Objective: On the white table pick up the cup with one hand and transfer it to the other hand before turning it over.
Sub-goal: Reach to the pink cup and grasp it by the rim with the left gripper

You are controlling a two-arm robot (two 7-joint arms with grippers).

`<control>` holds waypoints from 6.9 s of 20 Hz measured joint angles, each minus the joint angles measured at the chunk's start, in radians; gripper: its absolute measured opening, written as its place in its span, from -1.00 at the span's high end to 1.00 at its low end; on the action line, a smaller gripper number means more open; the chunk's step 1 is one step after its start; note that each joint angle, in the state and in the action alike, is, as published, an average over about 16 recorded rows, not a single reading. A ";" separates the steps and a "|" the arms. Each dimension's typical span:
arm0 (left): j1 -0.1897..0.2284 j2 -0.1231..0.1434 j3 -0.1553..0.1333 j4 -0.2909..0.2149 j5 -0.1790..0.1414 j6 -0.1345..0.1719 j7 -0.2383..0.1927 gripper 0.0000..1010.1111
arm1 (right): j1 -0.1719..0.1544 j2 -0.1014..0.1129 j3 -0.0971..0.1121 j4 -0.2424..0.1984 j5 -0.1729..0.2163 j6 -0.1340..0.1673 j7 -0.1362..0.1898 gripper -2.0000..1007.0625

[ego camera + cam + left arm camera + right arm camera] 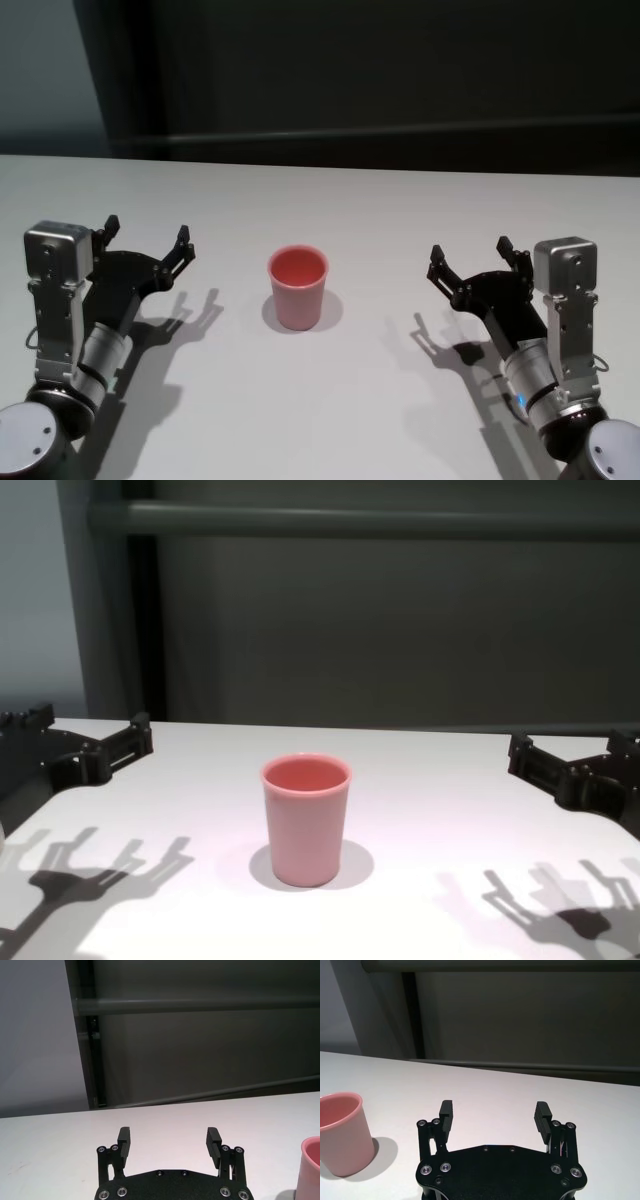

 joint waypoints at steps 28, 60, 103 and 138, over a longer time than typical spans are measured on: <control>-0.001 0.007 -0.001 -0.004 0.005 -0.002 -0.019 -0.98 | 0.000 0.000 0.000 0.000 0.000 0.000 0.000 -0.99; -0.188 0.373 0.064 -0.191 0.156 0.104 -0.455 -0.98 | 0.000 0.000 0.000 0.000 0.000 0.000 0.000 -0.99; -0.783 0.447 0.600 0.022 0.392 0.024 -1.060 -0.98 | 0.000 0.000 0.000 0.000 0.000 0.000 0.000 -0.99; -0.995 0.267 0.858 0.290 0.500 -0.095 -1.183 -0.98 | 0.000 0.000 0.000 0.000 0.000 0.000 0.000 -0.99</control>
